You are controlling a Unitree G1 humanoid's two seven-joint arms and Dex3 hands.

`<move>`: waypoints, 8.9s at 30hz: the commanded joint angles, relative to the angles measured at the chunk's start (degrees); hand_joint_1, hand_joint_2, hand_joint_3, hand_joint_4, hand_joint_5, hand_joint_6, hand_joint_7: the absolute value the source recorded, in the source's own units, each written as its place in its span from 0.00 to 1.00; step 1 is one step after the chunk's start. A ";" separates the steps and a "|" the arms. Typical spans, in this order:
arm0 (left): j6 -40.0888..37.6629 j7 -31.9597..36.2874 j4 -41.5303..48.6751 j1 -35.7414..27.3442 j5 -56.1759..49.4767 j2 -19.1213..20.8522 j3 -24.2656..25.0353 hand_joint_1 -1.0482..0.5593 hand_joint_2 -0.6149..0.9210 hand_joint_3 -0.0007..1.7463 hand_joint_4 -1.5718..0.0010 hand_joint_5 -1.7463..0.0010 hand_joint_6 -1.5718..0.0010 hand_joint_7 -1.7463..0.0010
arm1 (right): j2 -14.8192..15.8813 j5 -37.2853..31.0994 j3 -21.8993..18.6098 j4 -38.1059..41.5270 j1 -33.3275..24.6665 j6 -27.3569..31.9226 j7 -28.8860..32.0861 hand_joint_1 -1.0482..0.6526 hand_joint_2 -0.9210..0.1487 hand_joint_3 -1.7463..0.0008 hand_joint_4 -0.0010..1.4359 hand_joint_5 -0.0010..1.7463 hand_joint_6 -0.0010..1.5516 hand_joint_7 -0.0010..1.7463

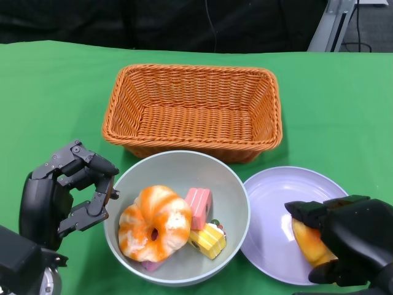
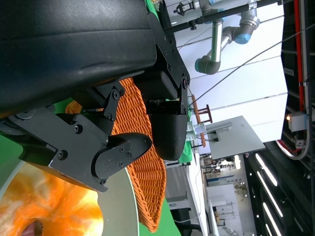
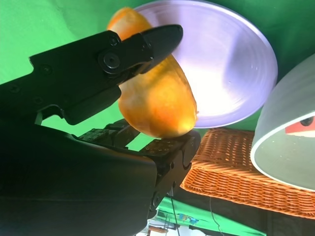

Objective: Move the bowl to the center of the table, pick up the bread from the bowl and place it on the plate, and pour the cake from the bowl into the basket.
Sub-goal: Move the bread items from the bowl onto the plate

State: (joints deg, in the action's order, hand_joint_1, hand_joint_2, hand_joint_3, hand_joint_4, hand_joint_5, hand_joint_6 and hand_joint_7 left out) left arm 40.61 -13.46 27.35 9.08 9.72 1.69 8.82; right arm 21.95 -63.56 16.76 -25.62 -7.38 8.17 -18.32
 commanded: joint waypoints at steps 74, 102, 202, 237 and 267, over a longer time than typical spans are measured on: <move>0.43 1.15 0.99 0.78 -1.24 1.14 0.53 0.58 0.80 0.55 0.48 0.10 0.50 0.28 | -11.51 4.18 7.34 -13.32 5.52 -5.42 -3.36 0.17 0.00 0.95 0.43 0.01 0.28 0.01; 3.44 3.22 3.78 2.43 -1.55 1.77 2.25 0.58 0.84 0.47 0.48 0.13 0.50 0.31 | -20.00 -4.61 18.56 17.70 19.37 -0.20 4.07 0.17 0.00 0.96 0.38 0.00 0.26 0.00; -24.22 -9.86 -2.48 5.20 7.74 9.08 3.96 0.57 0.82 0.48 0.50 0.07 0.48 0.28 | -4.36 -0.04 21.95 29.12 34.64 -31.83 21.11 0.12 0.00 0.97 0.39 0.02 0.31 0.00; -31.44 -8.40 -8.80 3.92 9.85 7.98 4.12 0.57 0.82 0.47 0.49 0.08 0.48 0.29 | -7.87 -2.29 27.87 40.61 39.10 -31.38 20.85 0.14 0.00 0.94 0.55 0.05 0.38 0.01; -28.75 -8.83 -7.49 3.81 8.91 6.83 3.69 0.57 0.81 0.47 0.48 0.07 0.48 0.29 | -15.19 -1.21 32.21 55.66 42.45 -28.29 32.50 0.35 0.05 1.00 0.49 0.85 0.70 0.01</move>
State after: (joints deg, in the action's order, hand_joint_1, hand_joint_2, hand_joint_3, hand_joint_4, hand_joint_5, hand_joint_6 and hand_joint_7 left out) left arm 10.83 -22.12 19.46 13.01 18.86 7.95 11.94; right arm 6.50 -64.91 48.26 28.36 35.02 -20.42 14.96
